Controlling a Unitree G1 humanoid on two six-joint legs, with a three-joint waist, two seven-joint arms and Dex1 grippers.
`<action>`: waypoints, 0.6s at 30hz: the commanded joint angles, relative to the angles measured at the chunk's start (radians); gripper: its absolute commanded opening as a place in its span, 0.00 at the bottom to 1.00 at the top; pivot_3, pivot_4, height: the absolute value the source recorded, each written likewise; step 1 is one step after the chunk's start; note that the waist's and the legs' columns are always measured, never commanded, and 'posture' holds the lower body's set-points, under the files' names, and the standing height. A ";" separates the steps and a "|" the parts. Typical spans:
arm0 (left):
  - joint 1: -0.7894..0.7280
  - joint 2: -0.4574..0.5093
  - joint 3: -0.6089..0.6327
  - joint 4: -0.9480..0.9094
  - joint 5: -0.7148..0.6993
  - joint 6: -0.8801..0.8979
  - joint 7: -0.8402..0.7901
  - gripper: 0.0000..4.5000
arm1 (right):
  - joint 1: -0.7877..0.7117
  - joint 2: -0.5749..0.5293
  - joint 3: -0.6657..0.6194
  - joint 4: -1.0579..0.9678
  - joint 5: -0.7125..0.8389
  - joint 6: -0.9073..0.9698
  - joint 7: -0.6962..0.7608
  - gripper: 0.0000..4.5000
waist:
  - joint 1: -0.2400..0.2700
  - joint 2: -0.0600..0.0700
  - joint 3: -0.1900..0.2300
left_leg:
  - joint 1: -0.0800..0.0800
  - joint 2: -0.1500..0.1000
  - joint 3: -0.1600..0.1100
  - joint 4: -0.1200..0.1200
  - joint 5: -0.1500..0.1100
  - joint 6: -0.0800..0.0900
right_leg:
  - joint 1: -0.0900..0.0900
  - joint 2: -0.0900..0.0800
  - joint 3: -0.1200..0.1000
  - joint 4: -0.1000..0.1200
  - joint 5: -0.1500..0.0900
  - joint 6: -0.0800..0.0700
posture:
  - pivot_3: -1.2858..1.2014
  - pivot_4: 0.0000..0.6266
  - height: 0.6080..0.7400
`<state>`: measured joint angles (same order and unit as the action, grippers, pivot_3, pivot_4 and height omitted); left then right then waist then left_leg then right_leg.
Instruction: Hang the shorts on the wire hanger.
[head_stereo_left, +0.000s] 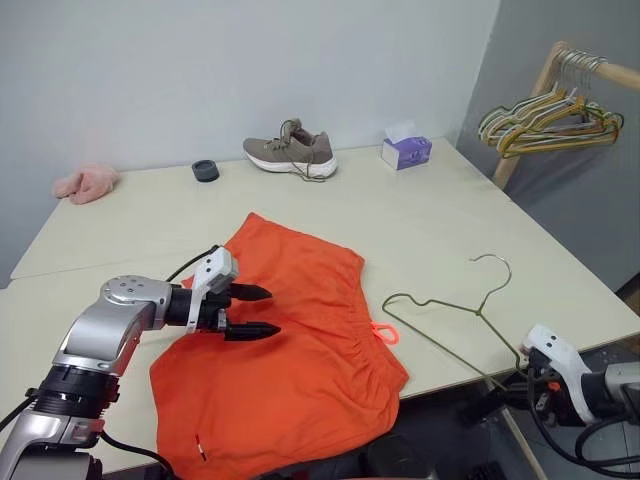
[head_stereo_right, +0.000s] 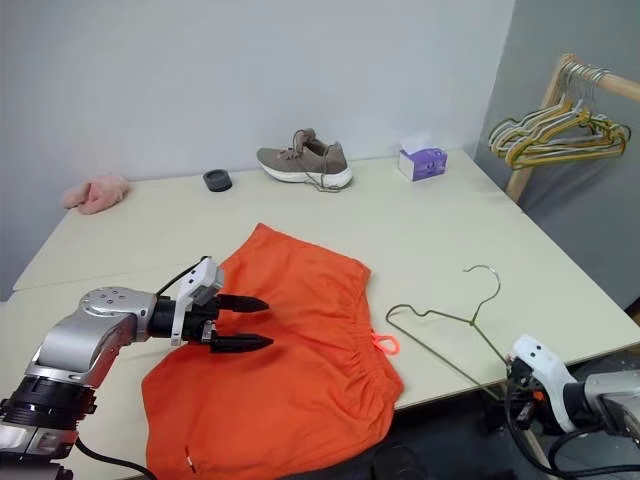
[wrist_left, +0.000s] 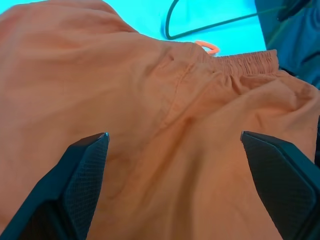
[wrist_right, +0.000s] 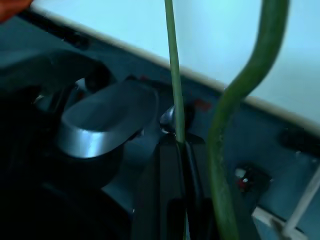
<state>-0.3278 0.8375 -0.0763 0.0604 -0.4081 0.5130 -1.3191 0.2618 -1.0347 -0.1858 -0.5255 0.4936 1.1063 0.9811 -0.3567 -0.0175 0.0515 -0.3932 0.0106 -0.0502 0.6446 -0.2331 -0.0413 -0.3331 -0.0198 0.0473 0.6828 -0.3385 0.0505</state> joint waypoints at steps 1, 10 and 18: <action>-0.028 0.006 0.011 -0.020 0.007 -0.019 0.002 0.99 | -0.023 -0.019 -0.037 -0.052 0.057 0.020 0.015 0.00 | -0.007 0.000 0.000 | 0.000 0.000 0.000 0.000 0.000 0.000 | 0.000 0.000 0.000 0.000 0.000 0.000 | 0.35 0.00 1.00; -0.020 0.016 0.038 -0.005 0.019 -0.031 0.031 0.99 | -0.086 -0.031 0.009 -0.102 0.166 0.071 0.012 0.00 | -0.003 -0.001 -0.001 | -0.001 0.000 -0.001 0.000 0.000 0.000 | 0.000 0.000 0.000 0.000 0.000 0.000 | 0.36 0.00 1.00; 0.018 0.027 0.051 -0.040 -0.005 -0.021 0.027 0.99 | -0.129 -0.010 -0.011 -0.030 0.200 0.094 -0.028 0.00 | -0.002 -0.002 -0.001 | -0.002 0.000 -0.001 0.000 0.000 0.000 | -0.001 0.000 0.000 -0.001 0.000 0.000 | 0.36 0.00 1.00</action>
<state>-0.3120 0.8479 -0.0661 0.0623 -0.3934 0.4940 -1.2836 0.1445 -1.0451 -0.1524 -0.5608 0.6685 1.1907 0.9576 -0.3588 -0.0195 0.0507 -0.3954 0.0106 -0.0511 0.6445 -0.2332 -0.0412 -0.3343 -0.0203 0.0478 0.6818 -0.3386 0.0507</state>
